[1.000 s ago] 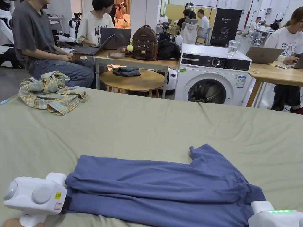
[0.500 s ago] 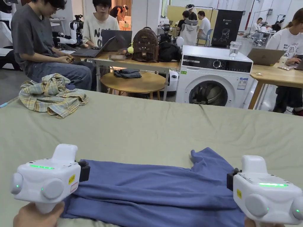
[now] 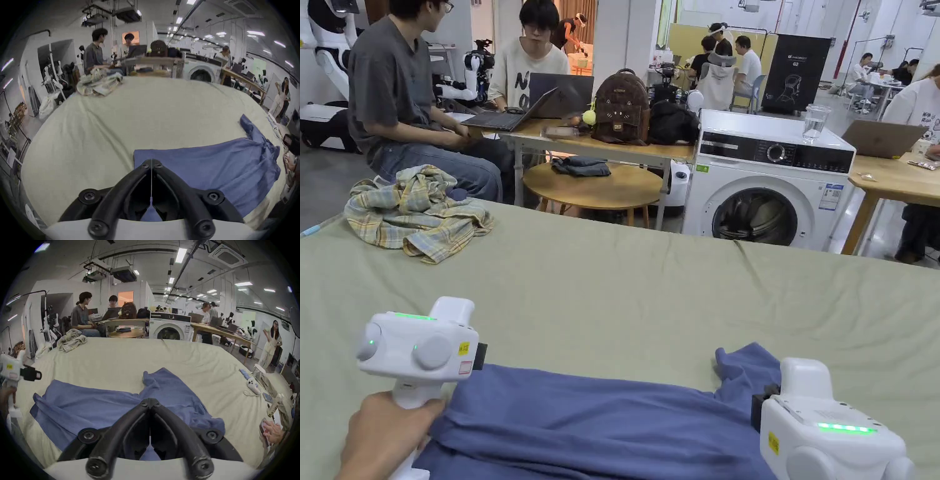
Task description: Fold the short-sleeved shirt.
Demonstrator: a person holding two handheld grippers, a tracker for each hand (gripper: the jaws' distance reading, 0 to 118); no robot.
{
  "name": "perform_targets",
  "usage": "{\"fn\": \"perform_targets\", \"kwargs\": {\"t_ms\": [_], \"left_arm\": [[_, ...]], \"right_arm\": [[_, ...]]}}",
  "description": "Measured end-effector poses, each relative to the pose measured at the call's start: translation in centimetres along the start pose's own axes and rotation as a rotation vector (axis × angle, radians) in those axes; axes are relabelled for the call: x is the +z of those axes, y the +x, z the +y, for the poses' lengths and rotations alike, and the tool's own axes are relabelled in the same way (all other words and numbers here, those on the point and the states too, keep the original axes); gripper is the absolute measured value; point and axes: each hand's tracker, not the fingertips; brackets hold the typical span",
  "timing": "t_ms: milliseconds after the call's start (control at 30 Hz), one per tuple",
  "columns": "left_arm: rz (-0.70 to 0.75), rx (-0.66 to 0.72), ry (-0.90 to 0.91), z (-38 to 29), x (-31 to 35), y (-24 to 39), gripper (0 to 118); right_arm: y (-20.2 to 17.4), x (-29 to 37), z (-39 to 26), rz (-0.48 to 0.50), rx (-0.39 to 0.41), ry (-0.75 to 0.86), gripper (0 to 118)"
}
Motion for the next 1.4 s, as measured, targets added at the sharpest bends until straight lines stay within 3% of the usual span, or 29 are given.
{"fn": "perform_targets", "kwargs": {"t_ms": [100,200,333,533,633,900,967,1033,1067,1233,1400], "left_arm": [[-0.007,0.016,-0.116,2.4,-3.9,-1.4,0],[-0.055,0.081,-0.203,4.0,-6.9,-3.1,44],[-0.019,0.09,-0.295,4.5,-10.3,-3.2,54],[0.062,-0.013,-0.303,3.6,-12.1,-0.3,47],[0.063,-0.131,-0.246,2.8,-11.8,1.6,0],[0.008,-0.067,-0.158,2.5,-6.7,0.3,0],[-0.004,-0.069,-0.12,2.4,-5.2,0.3,0],[-0.016,-0.054,-0.095,2.5,-4.0,0.3,0],[-0.018,-0.056,-0.088,2.5,-3.5,0.3,0],[-0.02,-0.05,-0.063,2.2,-1.9,0.7,0],[-0.022,-0.023,-0.068,1.7,-1.9,0.6,0]], "right_arm": [[0.0,-1.2,0.0,0.002,0.001,-0.029,0],[0.2,-2.2,-0.2,0.001,0.006,-0.058,0],[0.5,-3.1,-0.6,0.001,0.007,-0.089,0],[1.1,-4.2,-1.1,-0.005,0.007,-0.132,0],[1.8,-4.6,-1.1,-0.008,-0.001,-0.148,0],[7.5,-8.8,3.9,-0.036,-0.056,-0.231,0],[9.2,-11.5,5.5,-0.037,-0.066,-0.316,15],[10.8,-14.2,6.4,-0.036,-0.066,-0.37,48],[11.3,-15.5,6.6,-0.027,-0.069,-0.407,56],[12.8,-21.2,5.9,-0.046,-0.005,-0.533,57],[14.3,-24.6,5.1,0.001,-0.096,-0.606,57]]}}
